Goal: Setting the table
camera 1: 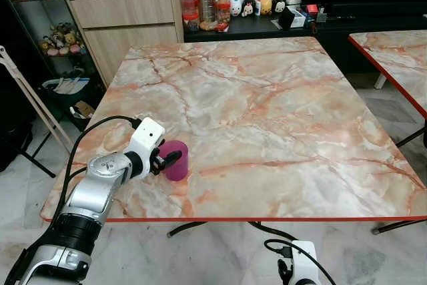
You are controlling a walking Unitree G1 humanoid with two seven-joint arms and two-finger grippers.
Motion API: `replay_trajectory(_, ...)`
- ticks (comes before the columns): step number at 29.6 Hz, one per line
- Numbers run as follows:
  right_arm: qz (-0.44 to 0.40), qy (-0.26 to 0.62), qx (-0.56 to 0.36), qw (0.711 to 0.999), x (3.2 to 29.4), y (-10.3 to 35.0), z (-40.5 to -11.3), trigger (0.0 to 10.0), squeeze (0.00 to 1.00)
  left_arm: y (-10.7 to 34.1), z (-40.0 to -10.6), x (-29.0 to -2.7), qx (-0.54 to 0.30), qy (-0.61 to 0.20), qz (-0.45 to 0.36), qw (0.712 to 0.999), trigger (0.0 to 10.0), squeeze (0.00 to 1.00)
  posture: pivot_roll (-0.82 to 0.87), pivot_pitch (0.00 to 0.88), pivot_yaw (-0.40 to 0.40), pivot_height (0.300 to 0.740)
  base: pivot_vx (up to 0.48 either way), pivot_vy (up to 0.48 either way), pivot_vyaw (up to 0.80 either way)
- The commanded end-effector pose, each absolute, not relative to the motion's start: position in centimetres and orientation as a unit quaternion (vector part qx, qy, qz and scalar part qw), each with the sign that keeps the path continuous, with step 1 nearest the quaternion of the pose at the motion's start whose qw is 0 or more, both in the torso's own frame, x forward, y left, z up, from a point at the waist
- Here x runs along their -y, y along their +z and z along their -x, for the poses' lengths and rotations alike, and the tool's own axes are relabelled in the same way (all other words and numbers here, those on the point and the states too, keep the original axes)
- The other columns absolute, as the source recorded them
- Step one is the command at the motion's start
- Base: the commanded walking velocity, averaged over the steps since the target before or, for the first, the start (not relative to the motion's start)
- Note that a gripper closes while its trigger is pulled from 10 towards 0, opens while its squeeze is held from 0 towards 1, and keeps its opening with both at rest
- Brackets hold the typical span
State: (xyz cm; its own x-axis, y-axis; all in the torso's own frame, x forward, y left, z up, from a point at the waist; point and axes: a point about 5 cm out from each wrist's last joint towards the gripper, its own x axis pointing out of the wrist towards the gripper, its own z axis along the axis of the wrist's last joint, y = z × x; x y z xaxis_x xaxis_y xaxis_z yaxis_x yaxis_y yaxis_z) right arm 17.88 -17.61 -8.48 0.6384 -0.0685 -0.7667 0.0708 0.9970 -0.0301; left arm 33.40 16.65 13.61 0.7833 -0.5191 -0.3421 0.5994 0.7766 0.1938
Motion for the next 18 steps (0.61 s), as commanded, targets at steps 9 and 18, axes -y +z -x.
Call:
replay_trajectory(9, -0.01, -0.045, -0.417, 0.907, 17.5, -8.3, -18.3, 10.0, 0.0, 14.9, -33.9, -17.1, -0.124, -0.294, -0.106, 0.942, 10.0, 0.0, -0.01, 0.0, 0.052, 0.74, 0.0, 0.0, 0.0)
replay_trajectory(18, -0.011, -0.047, -0.417, 0.907, 17.4, -8.3, -18.3, 10.0, 0.0, 15.1, -34.1, -17.3, -0.124, -0.291, -0.109, 0.942, 10.0, 0.0, -0.01, 0.0, 0.053, 0.74, 0.0, 0.0, 0.0)
